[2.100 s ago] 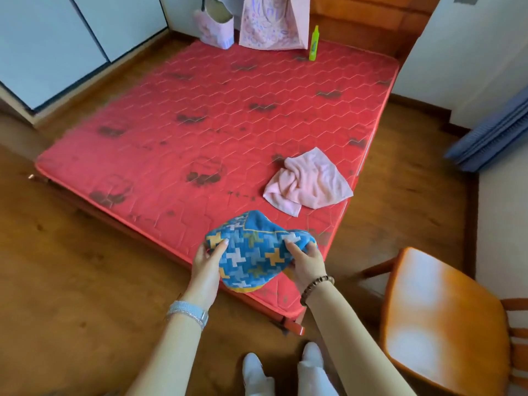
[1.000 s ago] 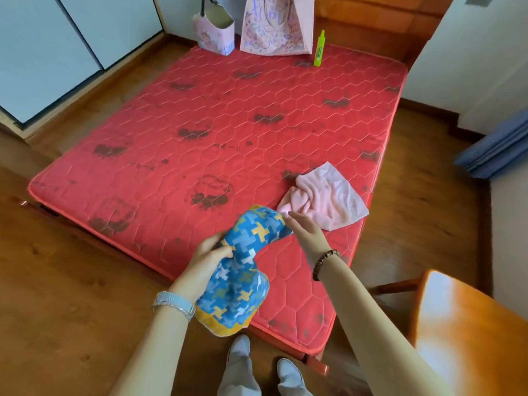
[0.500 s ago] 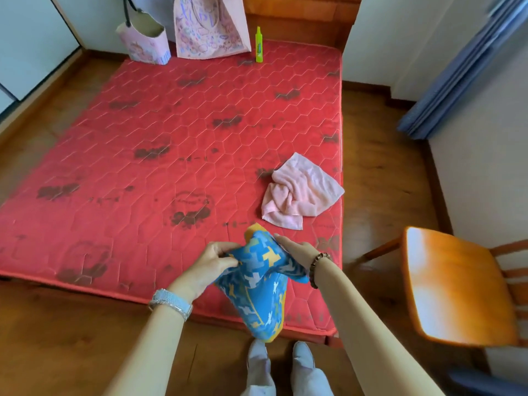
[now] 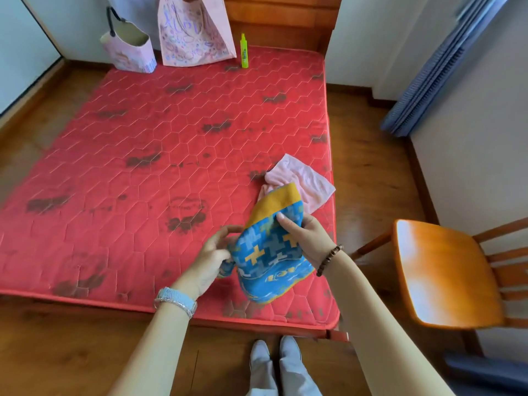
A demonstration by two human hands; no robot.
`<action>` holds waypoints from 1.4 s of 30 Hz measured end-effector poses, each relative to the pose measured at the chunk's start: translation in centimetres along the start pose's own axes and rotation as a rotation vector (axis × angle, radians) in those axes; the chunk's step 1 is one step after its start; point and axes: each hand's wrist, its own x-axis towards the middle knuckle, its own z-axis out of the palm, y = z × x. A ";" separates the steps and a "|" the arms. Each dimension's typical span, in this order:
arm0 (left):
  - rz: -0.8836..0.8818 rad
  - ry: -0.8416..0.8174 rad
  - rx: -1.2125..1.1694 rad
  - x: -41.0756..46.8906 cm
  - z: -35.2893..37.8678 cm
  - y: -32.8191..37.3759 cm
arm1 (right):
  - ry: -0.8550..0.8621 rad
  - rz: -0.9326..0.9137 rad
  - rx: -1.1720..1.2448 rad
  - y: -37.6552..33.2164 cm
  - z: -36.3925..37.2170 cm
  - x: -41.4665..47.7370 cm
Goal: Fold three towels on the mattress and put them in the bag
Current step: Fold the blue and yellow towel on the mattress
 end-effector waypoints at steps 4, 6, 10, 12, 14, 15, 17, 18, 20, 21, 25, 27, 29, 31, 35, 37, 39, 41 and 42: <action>0.051 -0.223 -0.124 -0.1 0.3 3.2 | -0.027 -0.068 -0.080 -2.8 1.1 -1.2; 0.092 -0.267 -0.121 0.5 0.8 4.3 | -0.061 -0.103 -0.175 -4.3 1.4 -1.8; 0.159 -0.269 0.067 1.7 3.0 6.5 | -0.063 -0.230 -0.304 -6.9 0.9 -2.4; 0.195 -0.238 0.083 2.2 3.5 7.0 | -0.012 -0.300 -0.300 -8.2 0.3 -2.4; 0.204 -0.211 0.119 2.8 3.3 7.0 | 0.084 -0.356 -0.266 -9.4 -0.4 -2.4; 0.203 -0.203 0.147 3.0 3.1 6.9 | 0.138 -0.382 -0.237 -9.9 -0.9 -2.3; 0.174 -0.177 0.200 3.2 2.4 6.4 | 0.252 -0.426 -0.188 -10.8 -1.8 -1.8; 0.142 -0.164 0.215 3.0 2.0 6.1 | 0.299 -0.447 -0.173 -11.1 -2.1 -1.5; 0.064 -0.158 0.233 2.9 1.2 5.4 | 0.357 -0.479 -0.151 -11.8 -2.8 -1.0; 0.022 -0.154 0.246 2.9 0.8 5.0 | 0.376 -0.481 -0.138 -12.0 -3.0 -0.7; -0.013 0.007 0.304 3.6 -0.9 3.3 | 0.411 -0.475 -0.109 -12.3 -3.5 1.0; 0.008 0.149 0.326 4.4 -1.9 2.6 | 0.420 -0.460 -0.142 -12.0 -3.9 2.4; 0.049 0.279 0.370 5.8 -3.1 2.5 | 0.428 -0.451 -0.161 -11.9 -4.2 3.8; 0.113 0.374 0.471 7.4 -4.1 3.2 | 0.478 -0.453 -0.189 -12.3 -4.6 5.2; 0.231 0.537 0.554 11.0 -5.3 7.2 | 0.595 -0.471 -0.178 -15.0 -6.0 8.2; 0.322 0.599 0.526 12.5 -5.3 10.0 | 0.609 -0.505 -0.174 -16.7 -6.6 9.5; 0.432 0.645 0.439 13.3 -4.5 12.8 | 0.628 -0.532 -0.179 -18.2 -7.0 10.4; 0.526 0.660 0.280 13.6 -4.0 15.0 | 0.635 -0.551 -0.160 -19.3 -7.2 11.2; 0.559 0.660 0.217 13.7 -4.1 15.6 | 0.628 -0.558 -0.155 -19.4 -7.3 11.5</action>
